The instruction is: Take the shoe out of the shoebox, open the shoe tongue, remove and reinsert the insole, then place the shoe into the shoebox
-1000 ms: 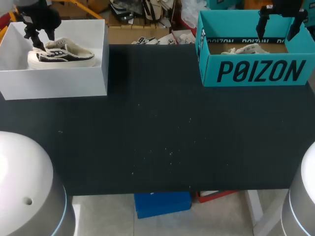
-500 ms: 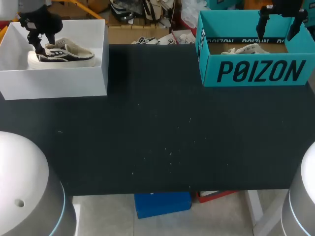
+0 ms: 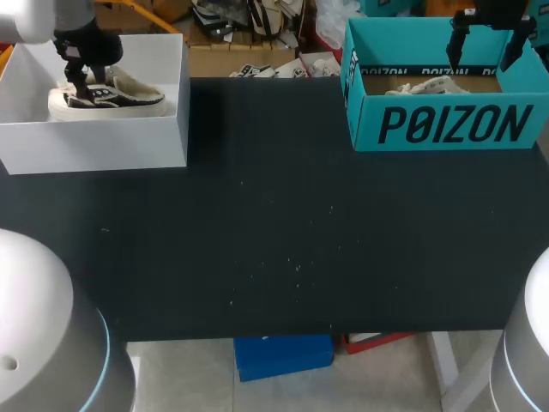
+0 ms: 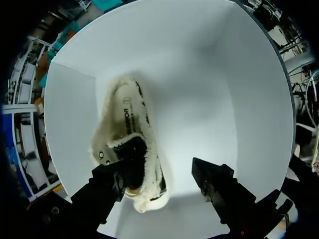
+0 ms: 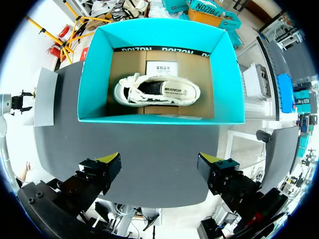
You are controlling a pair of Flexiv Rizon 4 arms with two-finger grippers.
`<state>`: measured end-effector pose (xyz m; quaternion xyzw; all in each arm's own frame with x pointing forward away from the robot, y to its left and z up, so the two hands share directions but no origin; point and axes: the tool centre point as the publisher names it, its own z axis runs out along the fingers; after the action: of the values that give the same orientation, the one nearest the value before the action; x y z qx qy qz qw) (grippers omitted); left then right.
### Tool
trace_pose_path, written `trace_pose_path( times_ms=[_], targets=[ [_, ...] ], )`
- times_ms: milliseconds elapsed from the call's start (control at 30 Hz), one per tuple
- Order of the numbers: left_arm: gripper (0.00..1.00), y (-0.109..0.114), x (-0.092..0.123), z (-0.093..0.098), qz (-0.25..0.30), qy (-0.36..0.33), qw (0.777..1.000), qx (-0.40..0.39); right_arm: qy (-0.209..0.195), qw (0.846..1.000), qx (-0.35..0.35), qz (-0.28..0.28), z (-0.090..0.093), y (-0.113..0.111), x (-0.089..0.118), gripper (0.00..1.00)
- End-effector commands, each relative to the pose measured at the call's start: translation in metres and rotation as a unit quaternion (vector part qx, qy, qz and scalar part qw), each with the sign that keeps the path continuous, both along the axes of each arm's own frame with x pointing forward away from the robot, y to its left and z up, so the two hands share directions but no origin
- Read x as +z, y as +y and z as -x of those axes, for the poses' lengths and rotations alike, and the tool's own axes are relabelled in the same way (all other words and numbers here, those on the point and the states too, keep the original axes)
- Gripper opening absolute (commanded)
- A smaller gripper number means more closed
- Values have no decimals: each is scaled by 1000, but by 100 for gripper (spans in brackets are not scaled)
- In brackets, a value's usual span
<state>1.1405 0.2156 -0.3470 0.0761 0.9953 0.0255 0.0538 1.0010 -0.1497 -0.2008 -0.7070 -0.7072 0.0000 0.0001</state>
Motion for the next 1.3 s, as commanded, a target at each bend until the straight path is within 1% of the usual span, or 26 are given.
trace_pose_path(
  times_ms=[33,133,300,767,933,1000,1033,1067,1100,1300],
  targets=[
    [57,-3,-15,-8,-3,10,1000,3,0,1000,0,0,0,0,0,100],
    [50,-5,-24,-4,-2,17,1000,7,0,1000,0,0,0,0,0,100],
    [52,-5,-38,0,-5,26,1000,13,0,1000,0,0,0,0,0,100],
    [44,-7,-56,-7,-2,23,999,30,0,1000,0,0,0,0,0,100],
    [33,-8,-59,-8,-2,23,999,38,0,1000,0,0,0,0,0,100],
    [23,-9,-61,-9,-2,21,999,41,0,1000,0,0,0,0,0,100],
    [12,-9,-61,-9,-2,20,999,42,0,1000,0,0,0,0,0,100],
    [5,-9,-62,-9,-2,20,999,44,0,1000,0,0,0,0,0,100],
    [0,-9,-63,-9,-3,20,999,46,0,1000,0,0,0,0,0,100],
    [0,-10,-60,-10,-2,17,999,50,0,1000,0,0,0,0,0,100]
  ],
)
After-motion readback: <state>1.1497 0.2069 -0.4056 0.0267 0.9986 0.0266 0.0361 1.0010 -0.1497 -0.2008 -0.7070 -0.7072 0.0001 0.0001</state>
